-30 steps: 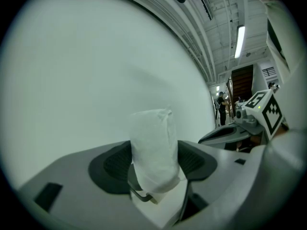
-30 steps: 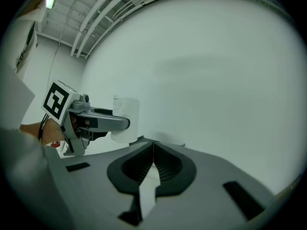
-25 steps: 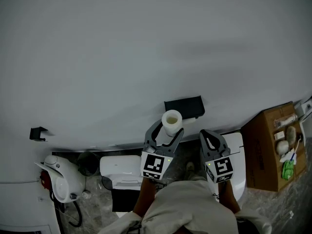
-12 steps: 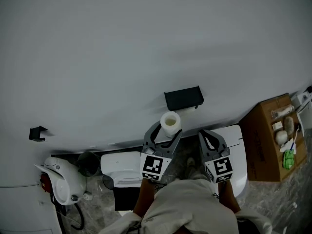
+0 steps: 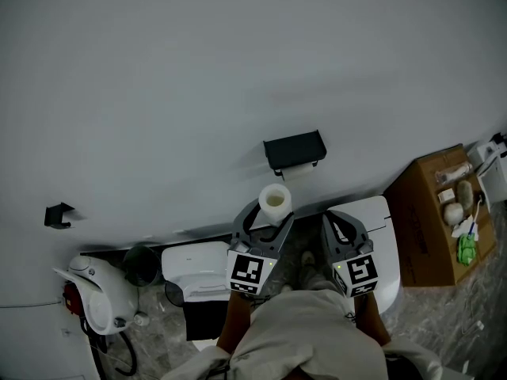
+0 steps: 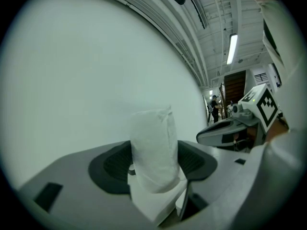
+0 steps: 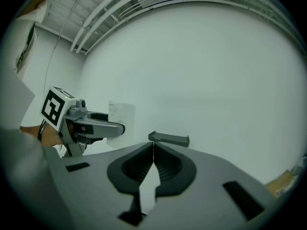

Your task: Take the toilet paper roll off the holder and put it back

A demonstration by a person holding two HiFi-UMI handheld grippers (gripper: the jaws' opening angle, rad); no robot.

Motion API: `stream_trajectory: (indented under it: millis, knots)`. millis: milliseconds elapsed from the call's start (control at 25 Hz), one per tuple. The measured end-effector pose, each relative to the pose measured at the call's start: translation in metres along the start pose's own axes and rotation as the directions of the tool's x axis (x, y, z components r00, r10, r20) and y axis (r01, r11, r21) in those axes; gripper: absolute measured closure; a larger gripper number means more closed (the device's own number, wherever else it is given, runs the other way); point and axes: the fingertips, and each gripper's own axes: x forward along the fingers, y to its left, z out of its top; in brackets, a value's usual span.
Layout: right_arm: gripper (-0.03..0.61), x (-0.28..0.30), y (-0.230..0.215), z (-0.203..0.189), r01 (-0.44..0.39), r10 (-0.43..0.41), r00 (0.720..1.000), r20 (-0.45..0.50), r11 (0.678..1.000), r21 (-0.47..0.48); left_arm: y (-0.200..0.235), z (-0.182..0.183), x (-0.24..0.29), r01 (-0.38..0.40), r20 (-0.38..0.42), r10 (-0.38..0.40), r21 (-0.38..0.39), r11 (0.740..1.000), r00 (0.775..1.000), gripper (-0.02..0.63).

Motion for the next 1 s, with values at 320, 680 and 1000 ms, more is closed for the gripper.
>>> stream_trajectory:
  millis: [320,680,1000]
  knots:
    - [0.580,-0.007,-0.002,0.000,0.011,-0.011,1.000,0.005,1.000,0.003,-0.007,0.001,-0.002,0.008,0.001,-0.008,0.003,1.000,1.000,0.311]
    - [0.580,0.000,-0.009,-0.001,0.009,-0.009,1.000,0.001,1.000,0.009,-0.004,0.002,0.011,0.012,-0.001,-0.012,0.006,1.000,1.000,0.311]
    - [0.580,0.021,-0.029,0.000,0.011,-0.011,1.000,-0.004,1.000,0.015,0.008,0.006,0.040,0.016,0.004,-0.016,0.014,1.000,1.000,0.311]
